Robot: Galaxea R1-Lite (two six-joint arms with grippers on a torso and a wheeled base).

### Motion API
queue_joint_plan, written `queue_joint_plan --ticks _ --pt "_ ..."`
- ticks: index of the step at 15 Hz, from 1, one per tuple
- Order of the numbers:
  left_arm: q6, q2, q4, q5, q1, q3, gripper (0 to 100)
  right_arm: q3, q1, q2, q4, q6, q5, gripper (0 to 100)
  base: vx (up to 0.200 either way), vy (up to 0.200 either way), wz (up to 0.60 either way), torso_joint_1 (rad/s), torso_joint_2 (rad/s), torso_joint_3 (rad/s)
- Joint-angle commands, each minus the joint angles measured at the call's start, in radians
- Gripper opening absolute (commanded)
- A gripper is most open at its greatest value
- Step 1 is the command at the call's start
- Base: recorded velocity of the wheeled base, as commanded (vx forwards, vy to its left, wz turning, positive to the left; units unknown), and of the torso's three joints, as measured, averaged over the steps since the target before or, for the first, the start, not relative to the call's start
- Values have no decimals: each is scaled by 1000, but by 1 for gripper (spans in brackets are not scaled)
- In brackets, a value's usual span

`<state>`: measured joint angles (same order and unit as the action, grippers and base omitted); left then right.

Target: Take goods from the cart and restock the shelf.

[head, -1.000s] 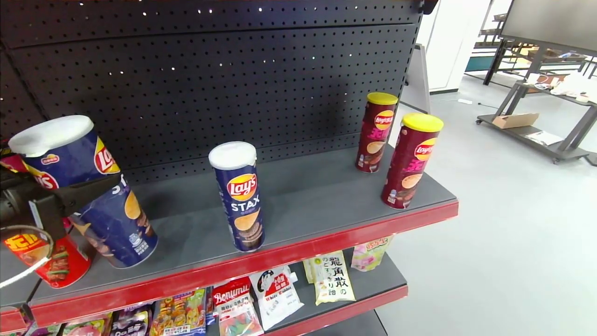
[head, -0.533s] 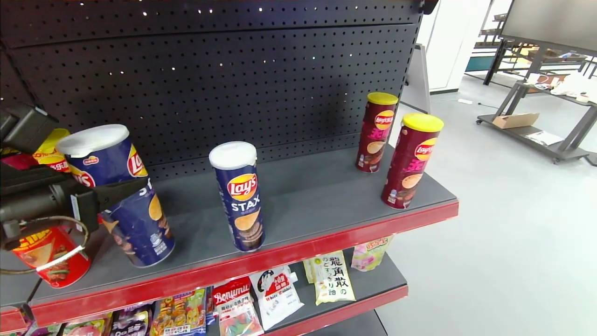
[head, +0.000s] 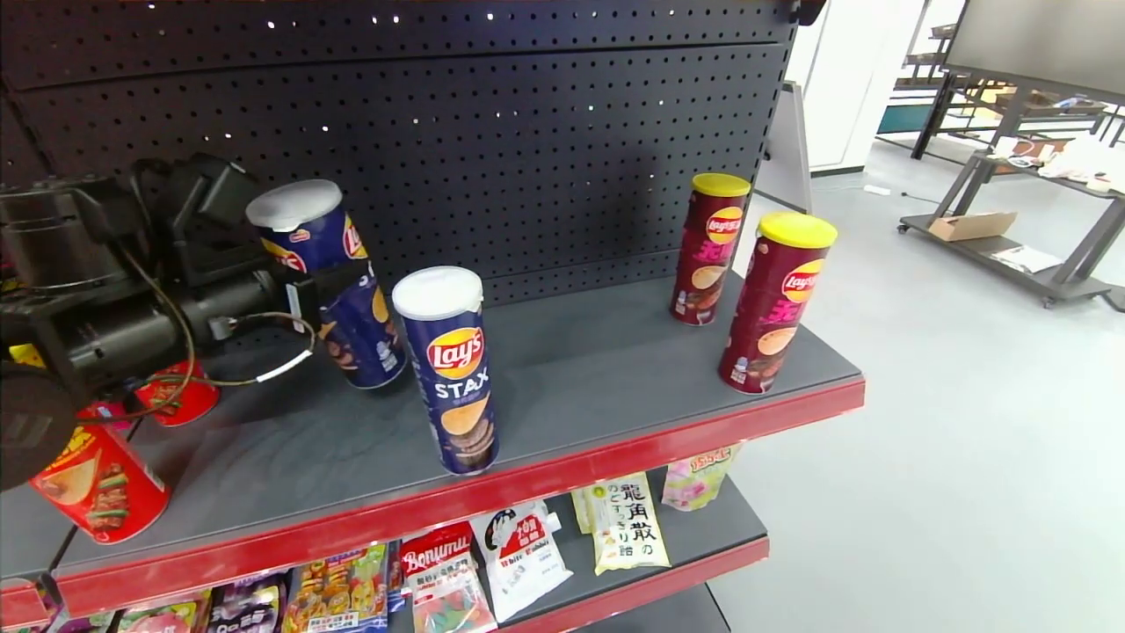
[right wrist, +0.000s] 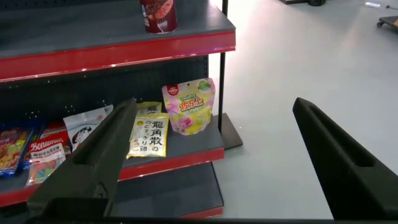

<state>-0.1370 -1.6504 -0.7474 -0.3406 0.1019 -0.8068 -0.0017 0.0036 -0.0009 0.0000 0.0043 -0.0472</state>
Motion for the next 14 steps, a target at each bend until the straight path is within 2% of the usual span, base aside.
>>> queue_joint_plan --ticks 1,3,7,8,11,14 --pt "30 -140 -9 2 25 -98 0 0 -1 1 0 -1 0 100 0 0 0 0 0 0" --pt "39 -187 -9 6 45 -155 0 0 -1 1 0 -1 0 100 0 0 0 0 0 0" --pt "40 -238 -1 8 53 -209 0 0 1 1 0 -1 0 100 0 0 0 0 0 0" --pt "40 -252 22 20 71 -235 0 0 -1 1 0 -1 0 100 0 0 0 0 0 0" --pt "42 -284 53 28 81 -290 0 0 1 1 0 0 0 100 0 0 0 0 0 0" --pt "42 -298 54 28 93 -310 0 0 1 1 0 0 0 100 0 0 0 0 0 0"
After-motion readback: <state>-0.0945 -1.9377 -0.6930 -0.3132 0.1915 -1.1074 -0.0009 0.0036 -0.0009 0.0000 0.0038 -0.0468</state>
